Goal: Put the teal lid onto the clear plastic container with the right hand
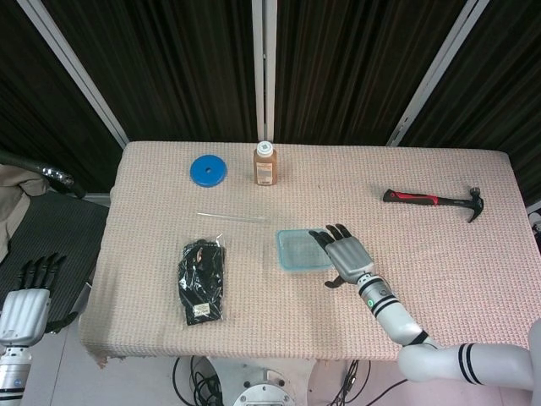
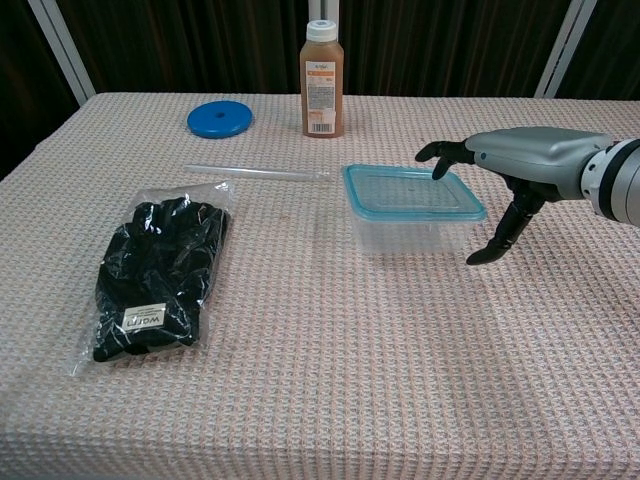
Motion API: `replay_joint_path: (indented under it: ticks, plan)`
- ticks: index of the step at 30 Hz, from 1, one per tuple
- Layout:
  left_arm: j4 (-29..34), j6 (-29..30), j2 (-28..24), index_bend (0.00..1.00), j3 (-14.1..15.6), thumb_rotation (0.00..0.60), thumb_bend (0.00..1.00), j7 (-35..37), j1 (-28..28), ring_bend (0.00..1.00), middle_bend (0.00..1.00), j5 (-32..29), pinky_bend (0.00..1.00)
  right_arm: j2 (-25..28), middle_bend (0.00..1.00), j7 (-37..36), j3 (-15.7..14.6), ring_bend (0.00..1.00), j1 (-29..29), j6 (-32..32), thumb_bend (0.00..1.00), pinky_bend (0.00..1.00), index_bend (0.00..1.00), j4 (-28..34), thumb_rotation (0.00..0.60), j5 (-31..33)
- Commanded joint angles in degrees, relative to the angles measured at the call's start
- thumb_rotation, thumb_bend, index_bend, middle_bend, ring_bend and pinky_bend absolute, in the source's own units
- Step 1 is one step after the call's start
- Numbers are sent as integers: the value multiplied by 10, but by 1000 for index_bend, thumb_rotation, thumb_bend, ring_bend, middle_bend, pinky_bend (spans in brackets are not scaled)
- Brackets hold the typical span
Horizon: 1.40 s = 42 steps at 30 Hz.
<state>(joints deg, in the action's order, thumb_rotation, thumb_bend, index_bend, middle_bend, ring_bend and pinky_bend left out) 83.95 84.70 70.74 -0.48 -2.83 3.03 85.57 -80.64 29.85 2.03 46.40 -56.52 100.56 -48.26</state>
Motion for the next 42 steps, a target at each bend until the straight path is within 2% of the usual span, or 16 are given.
replay_joint_path:
  ticks: [1,5,9,18,24,30,37,42]
  plan:
    - [0,2,0,69,0,600,0,0,-1,0,32,0,2,7,158,-7,4,0,-8,-19,1,0,0,17,600,-31]
    - [0,4,0,69,0,600,0,-1,-2,0,33,1,2,24,123,-1,6,0,-6,-21,2,0,0,48,600,-66]
    - [1,4,0,69,1,600,0,-2,-2,0,33,2,2,21,114,13,14,0,14,7,2,0,0,53,600,-61]
    - [0,4,1,69,1,600,0,1,-6,0,33,-3,2,-31,114,51,32,0,65,51,2,0,0,8,600,0]
    - [-4,1,3,69,1,600,0,5,-6,0,32,-5,2,-48,114,74,26,0,84,55,2,0,0,-7,600,46]
    - [-7,-2,4,69,1,600,0,5,-4,0,33,-4,3,-55,123,76,19,0,89,55,2,0,0,-15,600,63]
    - [-7,-1,5,69,1,600,0,5,-5,0,33,-4,2,-59,126,63,13,0,89,57,2,0,0,-25,600,55]
    - [-6,3,4,69,1,600,0,5,-8,0,32,-5,2,-41,125,43,9,0,68,21,2,0,0,0,600,-4]
